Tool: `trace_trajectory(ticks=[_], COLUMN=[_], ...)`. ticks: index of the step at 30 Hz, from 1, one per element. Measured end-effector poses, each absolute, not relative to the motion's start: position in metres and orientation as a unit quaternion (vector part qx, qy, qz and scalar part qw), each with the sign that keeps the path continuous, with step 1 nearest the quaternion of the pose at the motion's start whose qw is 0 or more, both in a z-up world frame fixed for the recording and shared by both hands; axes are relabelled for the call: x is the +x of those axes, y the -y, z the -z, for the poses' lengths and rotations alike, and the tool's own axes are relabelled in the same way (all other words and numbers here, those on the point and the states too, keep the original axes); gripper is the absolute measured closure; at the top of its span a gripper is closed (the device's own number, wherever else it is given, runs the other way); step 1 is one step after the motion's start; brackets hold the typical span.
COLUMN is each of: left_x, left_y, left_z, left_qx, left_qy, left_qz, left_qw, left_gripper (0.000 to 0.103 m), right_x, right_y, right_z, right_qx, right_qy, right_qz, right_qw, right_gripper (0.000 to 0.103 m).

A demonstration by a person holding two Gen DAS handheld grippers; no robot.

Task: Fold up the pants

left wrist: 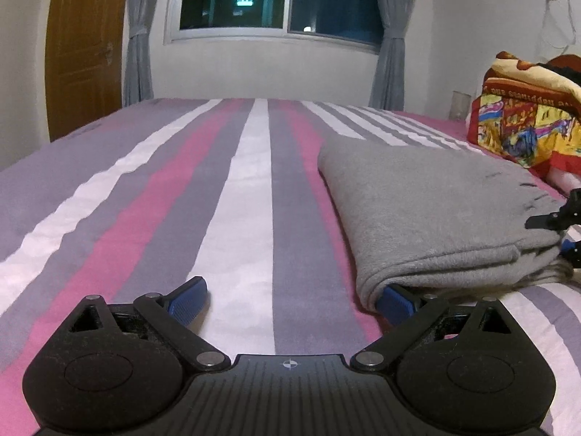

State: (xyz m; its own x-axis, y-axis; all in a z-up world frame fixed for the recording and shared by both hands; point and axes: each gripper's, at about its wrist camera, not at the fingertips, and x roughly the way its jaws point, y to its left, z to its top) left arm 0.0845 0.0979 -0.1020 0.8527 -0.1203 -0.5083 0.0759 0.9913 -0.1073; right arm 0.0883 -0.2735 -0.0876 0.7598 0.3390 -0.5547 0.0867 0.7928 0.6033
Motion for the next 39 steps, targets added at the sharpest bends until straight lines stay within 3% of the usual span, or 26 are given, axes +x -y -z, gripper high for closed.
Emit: trace_trajectory(ticks=[6, 12, 14, 16, 17, 18, 21, 22, 26, 29, 31, 39], left_x=[0.086, 0.086, 0.08, 0.073, 0.071, 0.071, 0.098, 0.108, 0.158, 0.183, 0.193, 0.265], left_y=[-0.099, -0.106, -0.115, -0.131, -0.137, -0.139, -0.133, -0.131, -0.11, -0.097, -0.093, -0.082], left_z=[0.102, 0.105, 0.101, 0.094, 0.091, 0.087, 0.082, 0.081, 0.093, 0.105, 0.098, 0.083], left_qx=[-0.046, -0.066, -0.098, -0.159, -0.177, -0.175, -0.149, -0.153, -0.161, -0.147, -0.139, -0.149], left_qy=[-0.269, -0.296, -0.304, -0.309, -0.308, -0.306, -0.314, -0.316, -0.349, -0.379, -0.385, -0.361], left_qz=[0.055, 0.065, 0.086, 0.116, 0.13, 0.13, 0.126, 0.125, 0.132, 0.137, 0.139, 0.116], left_qw=[0.961, 0.951, 0.944, 0.93, 0.926, 0.927, 0.929, 0.928, 0.914, 0.903, 0.902, 0.913], left_gripper=[0.005, 0.005, 0.005, 0.005, 0.005, 0.005, 0.005, 0.005, 0.005, 0.003, 0.004, 0.004], right_x=[0.075, 0.08, 0.077, 0.064, 0.064, 0.058, 0.058, 0.062, 0.095, 0.121, 0.13, 0.169], right_y=[0.268, 0.27, 0.268, 0.271, 0.275, 0.278, 0.279, 0.276, 0.255, 0.244, 0.248, 0.25], right_z=[0.07, 0.083, 0.074, 0.06, 0.053, 0.046, 0.031, 0.028, 0.027, 0.049, 0.061, 0.03], right_qx=[0.287, 0.283, 0.265, 0.237, 0.223, 0.206, 0.167, 0.149, 0.094, 0.049, 0.055, 0.062], right_qy=[-0.311, -0.346, -0.346, -0.326, -0.309, -0.29, -0.276, -0.273, -0.273, -0.332, -0.357, -0.304], right_qz=[-0.082, -0.062, -0.057, -0.033, -0.025, -0.018, -0.024, -0.024, -0.03, -0.022, -0.03, -0.046], right_qw=[0.902, 0.892, 0.898, 0.915, 0.924, 0.934, 0.946, 0.95, 0.957, 0.942, 0.932, 0.949], right_gripper=[0.062, 0.062, 0.055, 0.033, 0.031, 0.032, 0.053, 0.054, 0.053, 0.052, 0.044, 0.044])
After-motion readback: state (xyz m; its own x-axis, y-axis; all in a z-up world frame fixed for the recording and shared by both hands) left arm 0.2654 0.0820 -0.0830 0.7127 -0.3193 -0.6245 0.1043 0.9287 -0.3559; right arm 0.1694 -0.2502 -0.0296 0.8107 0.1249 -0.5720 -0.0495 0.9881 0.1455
